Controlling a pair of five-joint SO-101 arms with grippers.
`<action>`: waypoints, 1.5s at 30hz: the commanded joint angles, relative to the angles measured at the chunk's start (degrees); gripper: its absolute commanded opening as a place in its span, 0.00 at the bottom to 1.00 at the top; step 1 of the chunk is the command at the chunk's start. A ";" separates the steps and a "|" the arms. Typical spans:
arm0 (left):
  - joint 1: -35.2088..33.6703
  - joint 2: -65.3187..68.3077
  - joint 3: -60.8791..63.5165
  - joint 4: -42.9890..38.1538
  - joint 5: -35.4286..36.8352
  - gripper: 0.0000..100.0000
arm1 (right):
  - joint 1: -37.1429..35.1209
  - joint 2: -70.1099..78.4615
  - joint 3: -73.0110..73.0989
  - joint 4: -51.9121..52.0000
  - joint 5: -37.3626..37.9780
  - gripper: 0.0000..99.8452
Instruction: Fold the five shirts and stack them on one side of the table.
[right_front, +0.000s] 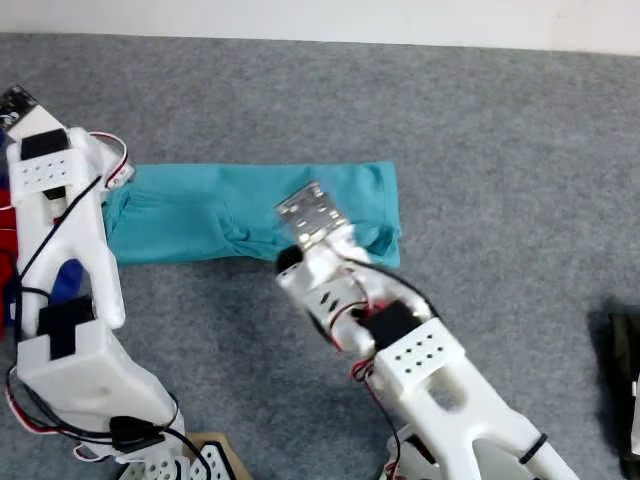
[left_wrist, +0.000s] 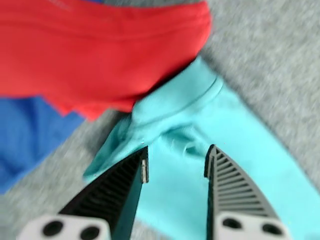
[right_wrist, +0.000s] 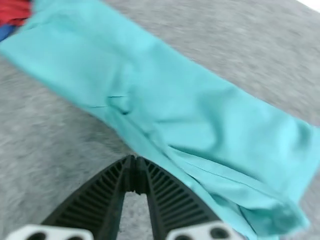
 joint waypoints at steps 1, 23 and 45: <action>2.59 -4.97 -2.33 8.44 0.70 0.19 | 5.93 -1.36 -2.68 -1.98 -4.48 0.08; 8.92 -5.41 15.43 -2.64 0.09 0.18 | 21.14 47.08 -35.47 -0.31 -10.02 0.13; 8.92 -4.88 16.40 -4.31 0.09 0.18 | 25.36 49.01 -36.62 8.75 -10.02 0.22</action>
